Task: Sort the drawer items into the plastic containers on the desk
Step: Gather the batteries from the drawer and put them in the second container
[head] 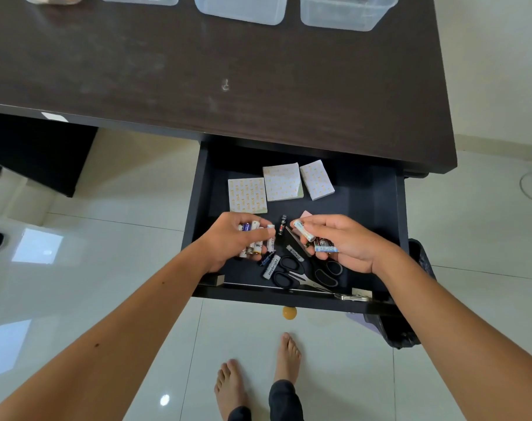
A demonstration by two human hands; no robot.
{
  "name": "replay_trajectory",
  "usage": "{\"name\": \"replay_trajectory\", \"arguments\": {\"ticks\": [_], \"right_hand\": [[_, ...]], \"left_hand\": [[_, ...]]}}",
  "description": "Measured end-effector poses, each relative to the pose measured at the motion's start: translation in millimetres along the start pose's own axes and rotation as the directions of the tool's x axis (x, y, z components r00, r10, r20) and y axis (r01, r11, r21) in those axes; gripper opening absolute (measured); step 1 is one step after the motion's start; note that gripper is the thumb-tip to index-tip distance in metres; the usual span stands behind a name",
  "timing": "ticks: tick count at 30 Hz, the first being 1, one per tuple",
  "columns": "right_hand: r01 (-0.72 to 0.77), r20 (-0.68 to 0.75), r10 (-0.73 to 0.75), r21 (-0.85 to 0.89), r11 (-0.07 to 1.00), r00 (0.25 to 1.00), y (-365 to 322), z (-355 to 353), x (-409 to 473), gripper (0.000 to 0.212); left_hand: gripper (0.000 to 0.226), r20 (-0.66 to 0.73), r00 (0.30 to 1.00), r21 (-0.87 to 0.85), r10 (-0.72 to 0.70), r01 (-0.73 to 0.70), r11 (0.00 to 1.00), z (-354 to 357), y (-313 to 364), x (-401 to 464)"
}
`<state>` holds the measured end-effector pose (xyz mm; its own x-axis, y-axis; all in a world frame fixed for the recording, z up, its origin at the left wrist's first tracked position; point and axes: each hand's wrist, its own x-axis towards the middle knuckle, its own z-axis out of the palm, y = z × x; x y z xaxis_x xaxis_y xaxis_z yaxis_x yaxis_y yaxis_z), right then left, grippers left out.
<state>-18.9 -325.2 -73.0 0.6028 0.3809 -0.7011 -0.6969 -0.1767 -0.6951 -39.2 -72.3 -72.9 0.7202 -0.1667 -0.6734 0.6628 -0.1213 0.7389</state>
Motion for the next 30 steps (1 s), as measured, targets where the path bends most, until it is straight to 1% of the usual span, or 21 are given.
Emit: {"name": "replay_trajectory", "arguments": {"ticks": [3, 5, 8, 12, 14, 15, 17, 18, 19, 20, 21, 22, 23, 27, 30], "right_hand": [[0.006, 0.017, -0.007, 0.072, 0.997, 1.0, -1, 0, 2, 0.032], [0.011, 0.03, -0.013, 0.074, 0.997, 0.999, -3, 1, 3, 0.031], [0.02, 0.021, -0.022, 0.106, 0.994, 1.0, -5, 6, 6, 0.022], [0.031, 0.043, -0.038, 0.156, 0.987, 0.998, -10, 10, 10, 0.016], [0.045, 0.05, -0.05, 0.108, 0.993, 0.997, -13, 11, 13, 0.009], [0.046, 0.039, -0.048, 0.053, 0.998, 0.998, -14, 11, 14, 0.014], [0.059, -0.017, -0.061, -0.112, 0.992, 0.998, -20, 13, 14, 0.02], [0.086, -0.039, -0.098, -0.23, 0.969, 0.994, -22, 13, 15, 0.02], [0.122, -0.05, -0.151, -0.373, 0.92, 0.987, -24, 12, 18, 0.018], [0.158, -0.049, -0.216, -0.528, 0.834, 0.975, -26, 11, 22, 0.015], [0.198, -0.021, -0.281, -0.661, 0.724, 0.959, -28, 9, 27, 0.013], [0.226, 0.024, -0.318, -0.754, 0.617, 0.948, -29, 7, 32, 0.014], [0.243, 0.064, -0.33, -0.809, 0.535, 0.942, -30, 5, 37, 0.017], [0.277, 0.184, -0.291, -0.906, 0.32, 0.939, -34, 6, 53, 0.024], [0.309, 0.244, -0.282, -0.928, 0.211, 0.928, -31, 4, 59, 0.02]], "left_hand": [[0.025, 0.018, 0.999, -0.143, -0.043, 0.045, 0.989, -2, 3, 0], [0.024, 0.04, 0.997, -0.206, -0.06, 0.067, 0.976, -3, 5, -1], [0.022, 0.09, 0.995, -0.253, -0.048, 0.07, 0.965, -5, 7, -3], [0.02, 0.105, 0.993, -0.288, -0.059, 0.088, 0.953, -5, 9, -3], [0.018, 0.102, 0.992, -0.313, -0.067, 0.096, 0.945, -6, 10, -4], [0.017, 0.096, 0.993, -0.324, -0.063, 0.091, 0.942, -6, 10, -4], [0.013, 0.07, 0.996, -0.329, -0.053, 0.073, 0.942, -7, 9, -4], [0.01, 0.057, 0.997, -0.323, -0.052, 0.068, 0.944, -8, 8, -5], [0.007, 0.047, 0.997, -0.315, -0.055, 0.067, 0.947, -8, 8, -5], [0.006, 0.04, 0.997, -0.31, -0.058, 0.068, 0.948, -8, 7, -5], [0.005, 0.035, 0.998, -0.31, -0.06, 0.068, 0.948, -8, 7, -5], [0.006, 0.03, 0.998, -0.314, -0.061, 0.067, 0.947, -8, 7, -5], [0.006, 0.026, 0.998, -0.317, -0.062, 0.067, 0.946, -8, 7, -5], [0.007, 0.005, 0.998, -0.321, -0.064, 0.063, 0.945, -9, 6, -4], [0.006, -0.01, 0.998, -0.327, -0.067, 0.06, 0.943, -8, 5, -3]]}}
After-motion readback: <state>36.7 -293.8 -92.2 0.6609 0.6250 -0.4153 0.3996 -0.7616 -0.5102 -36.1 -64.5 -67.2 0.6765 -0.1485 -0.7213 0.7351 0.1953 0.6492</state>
